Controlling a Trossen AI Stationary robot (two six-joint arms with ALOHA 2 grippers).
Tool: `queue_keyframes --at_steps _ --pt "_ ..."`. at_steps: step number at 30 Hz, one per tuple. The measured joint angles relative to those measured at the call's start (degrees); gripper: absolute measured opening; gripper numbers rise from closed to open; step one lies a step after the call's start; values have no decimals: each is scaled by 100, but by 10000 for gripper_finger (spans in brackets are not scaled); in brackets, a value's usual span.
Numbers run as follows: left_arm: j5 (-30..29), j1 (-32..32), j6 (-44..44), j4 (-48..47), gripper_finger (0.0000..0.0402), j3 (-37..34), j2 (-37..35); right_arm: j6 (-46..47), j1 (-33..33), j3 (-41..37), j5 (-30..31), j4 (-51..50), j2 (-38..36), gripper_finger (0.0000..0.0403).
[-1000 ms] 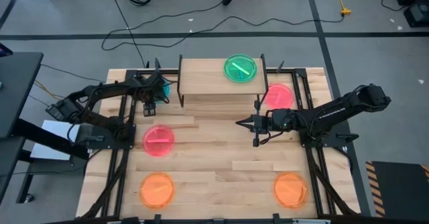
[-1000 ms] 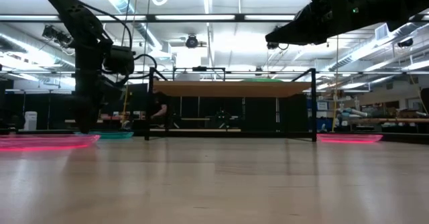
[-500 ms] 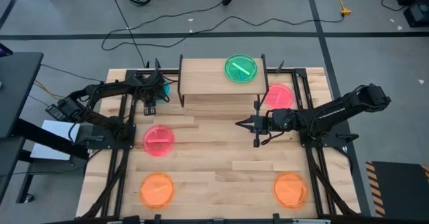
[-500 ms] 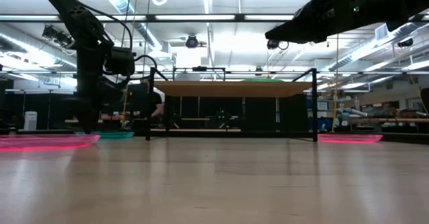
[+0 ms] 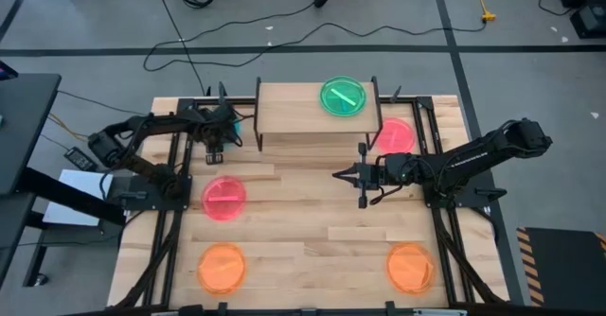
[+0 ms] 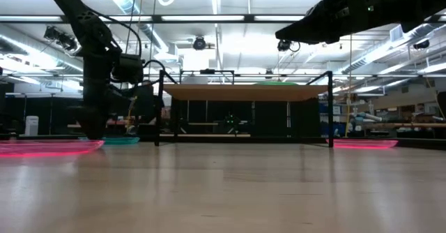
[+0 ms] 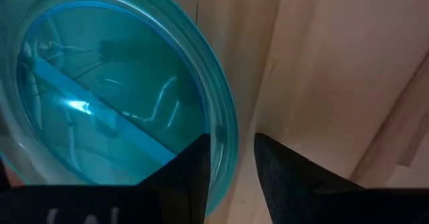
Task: Place and stack plates onto a shelf
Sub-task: Stack the blue plate on top of the green plate on the shelf
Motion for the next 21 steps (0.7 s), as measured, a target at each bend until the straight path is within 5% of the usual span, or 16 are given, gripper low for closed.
queue_keyframes --at_steps 7,15,21 --pt "-155 -57 4 42 107 0 29 0 0 0 -14 -2 0 9" --pt "-489 -35 196 350 13 -9 38 1 3 0 -14 -1 0 9" --pt "-787 -201 259 327 10 -9 28 52 4 0 -14 -2 0 9"
